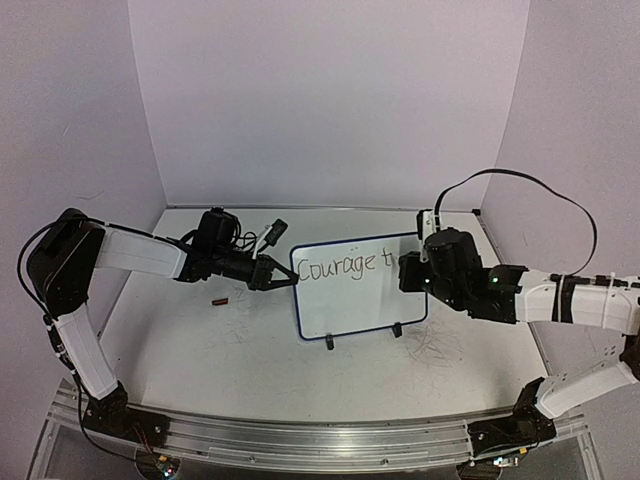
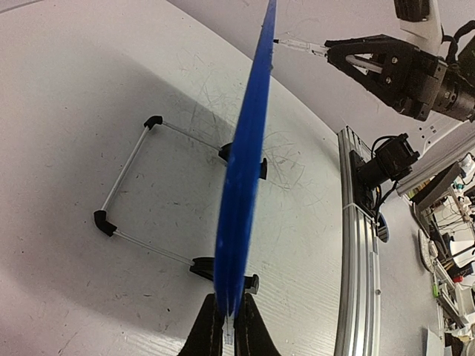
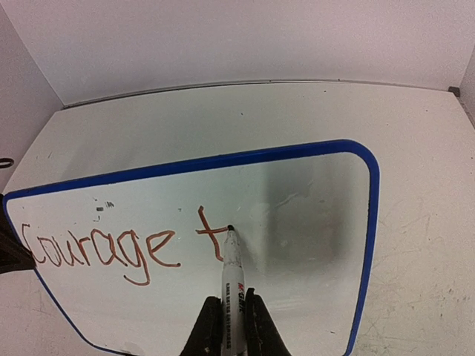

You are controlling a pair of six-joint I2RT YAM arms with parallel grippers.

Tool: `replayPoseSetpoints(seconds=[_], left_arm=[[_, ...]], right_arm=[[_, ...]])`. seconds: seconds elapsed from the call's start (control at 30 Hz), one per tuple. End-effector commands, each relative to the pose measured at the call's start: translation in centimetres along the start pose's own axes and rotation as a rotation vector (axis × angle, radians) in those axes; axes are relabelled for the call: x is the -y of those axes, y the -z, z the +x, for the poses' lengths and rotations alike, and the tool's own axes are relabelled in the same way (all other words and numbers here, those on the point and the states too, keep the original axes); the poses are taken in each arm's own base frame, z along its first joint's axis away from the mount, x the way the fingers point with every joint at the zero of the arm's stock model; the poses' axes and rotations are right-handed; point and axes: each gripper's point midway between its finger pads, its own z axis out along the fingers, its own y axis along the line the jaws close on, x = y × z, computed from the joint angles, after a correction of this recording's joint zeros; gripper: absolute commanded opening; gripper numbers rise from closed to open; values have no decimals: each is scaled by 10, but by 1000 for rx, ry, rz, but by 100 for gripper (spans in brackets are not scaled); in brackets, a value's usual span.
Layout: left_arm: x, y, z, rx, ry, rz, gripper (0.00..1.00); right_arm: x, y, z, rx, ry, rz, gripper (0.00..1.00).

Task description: Write a sentence on the whiteboard

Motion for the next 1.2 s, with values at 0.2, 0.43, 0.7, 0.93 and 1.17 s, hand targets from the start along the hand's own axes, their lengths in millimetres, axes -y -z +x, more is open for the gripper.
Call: replayPoseSetpoints(seconds=[0.2,0.43,0.7,0.93,1.17], left_arm=[[5,-1,7,-43,9,0,0],[6,-1,6,-42,7,1,0],[6,0,6,-41,4,1,0],[7,0,6,-43,3,2,0],[6,-1,7,-45,4,3,0]], right_arm=[[8,18,-7,39,-27,-43,0],[5,13,-14,51,-34,-33,0],[1,9,-19,64,-29,-34,0],[3,6,-19,69,-27,-20,0],[5,4,-18,72,-24,-9,0]])
